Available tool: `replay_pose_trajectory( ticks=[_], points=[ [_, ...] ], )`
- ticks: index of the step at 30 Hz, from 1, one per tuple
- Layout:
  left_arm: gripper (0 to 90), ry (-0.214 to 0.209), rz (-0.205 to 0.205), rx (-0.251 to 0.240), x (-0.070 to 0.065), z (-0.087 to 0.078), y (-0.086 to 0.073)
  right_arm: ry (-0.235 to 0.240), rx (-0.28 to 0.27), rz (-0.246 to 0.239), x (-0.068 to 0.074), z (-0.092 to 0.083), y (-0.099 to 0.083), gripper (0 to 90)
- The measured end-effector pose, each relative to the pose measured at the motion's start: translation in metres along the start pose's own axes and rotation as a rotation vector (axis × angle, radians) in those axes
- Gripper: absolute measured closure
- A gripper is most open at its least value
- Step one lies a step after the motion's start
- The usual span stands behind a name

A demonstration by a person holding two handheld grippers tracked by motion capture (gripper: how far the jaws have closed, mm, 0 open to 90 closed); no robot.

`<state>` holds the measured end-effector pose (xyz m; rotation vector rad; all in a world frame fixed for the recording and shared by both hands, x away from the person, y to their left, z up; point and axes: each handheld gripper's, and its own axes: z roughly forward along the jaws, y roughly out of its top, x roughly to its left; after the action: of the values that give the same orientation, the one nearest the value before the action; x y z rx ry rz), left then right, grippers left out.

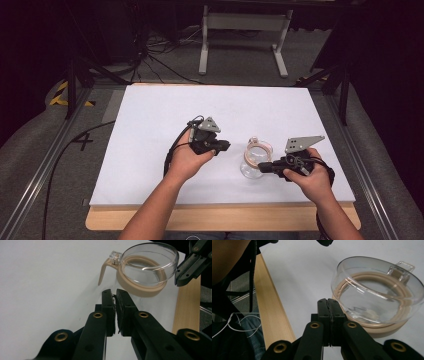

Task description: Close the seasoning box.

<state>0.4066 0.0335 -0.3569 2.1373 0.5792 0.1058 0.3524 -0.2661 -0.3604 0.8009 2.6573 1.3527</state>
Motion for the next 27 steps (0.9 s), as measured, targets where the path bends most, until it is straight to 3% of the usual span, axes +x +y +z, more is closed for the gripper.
replay_pose_trajectory(
  ticks=[5, 11, 16, 27],
  points=[
    [85.2, -0.001, -0.038, 0.000, 0.005, -0.003, -0.013, 0.014, 0.038, 0.000, 0.000, 0.003, -0.001, 90.0],
    [84.1, 0.017, -0.051, -0.005, 0.009, -0.007, -0.019, 0.007, 0.022, -0.007, 0.000, 0.001, -0.001, 90.0],
    [81.2, 0.039, -0.062, -0.010, 0.010, -0.012, -0.022, -0.005, -0.013, -0.009, 0.000, -0.007, 0.000, 89.1],
    [73.3, 0.095, -0.094, 0.012, 0.016, -0.023, -0.038, -0.103, -0.129, 0.026, -0.016, -0.036, 0.003, 69.3]
  ],
)
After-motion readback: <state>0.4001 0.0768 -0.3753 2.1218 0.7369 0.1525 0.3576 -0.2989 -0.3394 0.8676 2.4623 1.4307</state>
